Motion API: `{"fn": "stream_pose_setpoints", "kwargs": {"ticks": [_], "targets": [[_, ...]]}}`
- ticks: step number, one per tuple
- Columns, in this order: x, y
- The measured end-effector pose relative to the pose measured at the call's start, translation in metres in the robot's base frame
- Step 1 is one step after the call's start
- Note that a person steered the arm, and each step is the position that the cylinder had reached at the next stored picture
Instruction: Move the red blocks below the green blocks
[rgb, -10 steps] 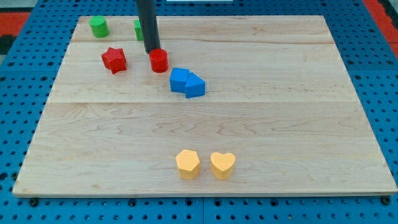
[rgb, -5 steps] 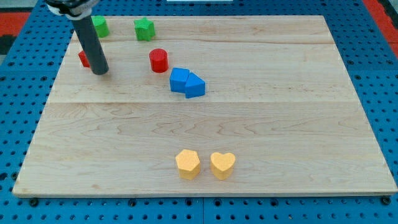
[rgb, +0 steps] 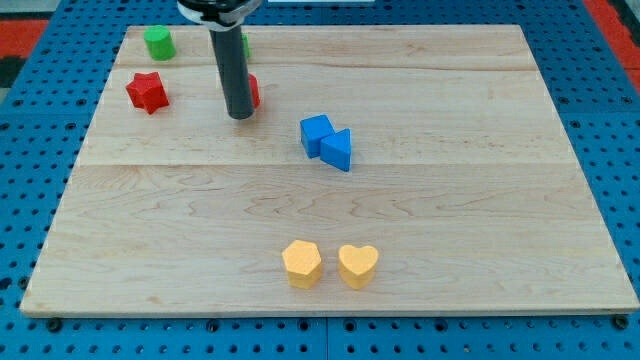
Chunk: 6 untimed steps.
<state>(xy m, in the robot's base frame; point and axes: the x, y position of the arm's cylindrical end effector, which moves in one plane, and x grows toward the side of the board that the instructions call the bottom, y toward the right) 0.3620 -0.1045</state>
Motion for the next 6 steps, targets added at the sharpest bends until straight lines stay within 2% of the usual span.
{"fn": "stream_pose_setpoints", "kwargs": {"ticks": [2,4,6], "targets": [[-0.012,0.071],[-0.022,-0.002],[-0.026,0.029]]}}
